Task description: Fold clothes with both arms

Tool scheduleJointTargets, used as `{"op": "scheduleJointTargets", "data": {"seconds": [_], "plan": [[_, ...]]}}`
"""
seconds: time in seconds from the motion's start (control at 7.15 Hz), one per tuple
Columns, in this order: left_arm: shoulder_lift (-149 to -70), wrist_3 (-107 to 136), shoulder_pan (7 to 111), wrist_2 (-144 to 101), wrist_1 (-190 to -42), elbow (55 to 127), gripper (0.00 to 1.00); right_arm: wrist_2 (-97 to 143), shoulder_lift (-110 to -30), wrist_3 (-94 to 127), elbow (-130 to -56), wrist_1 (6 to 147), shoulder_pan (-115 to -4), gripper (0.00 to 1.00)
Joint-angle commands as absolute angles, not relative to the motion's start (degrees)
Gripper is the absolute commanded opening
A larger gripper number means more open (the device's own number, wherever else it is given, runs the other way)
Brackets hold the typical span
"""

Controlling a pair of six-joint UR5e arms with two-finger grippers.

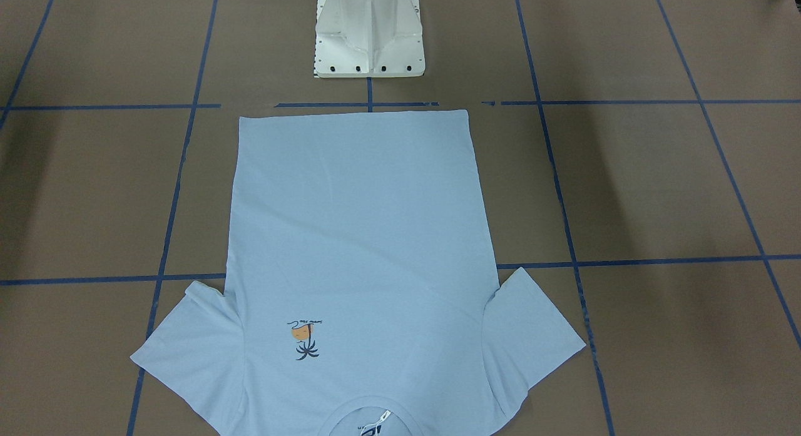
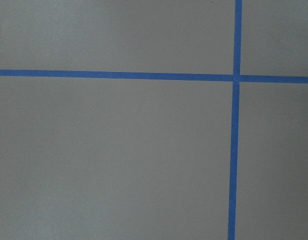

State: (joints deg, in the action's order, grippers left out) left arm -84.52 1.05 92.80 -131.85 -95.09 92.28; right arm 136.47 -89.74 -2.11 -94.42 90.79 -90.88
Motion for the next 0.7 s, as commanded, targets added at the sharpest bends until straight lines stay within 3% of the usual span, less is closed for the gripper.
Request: {"op": "scheduleJointTargets", "data": {"seconds": [0.0,0.56], "plan": [[-85.51,1.05,92.90,-131.84,-95.18,92.63,1.00,137.19,-89.56,-1.41,-94.92,90.79,-90.62,1.00],[-96.84,1.06,92.20,-134.02,-95.62,93.25,1.00,136.58,-82.91,8.12,-91.51,72.30,-82.98,1.00]]}}
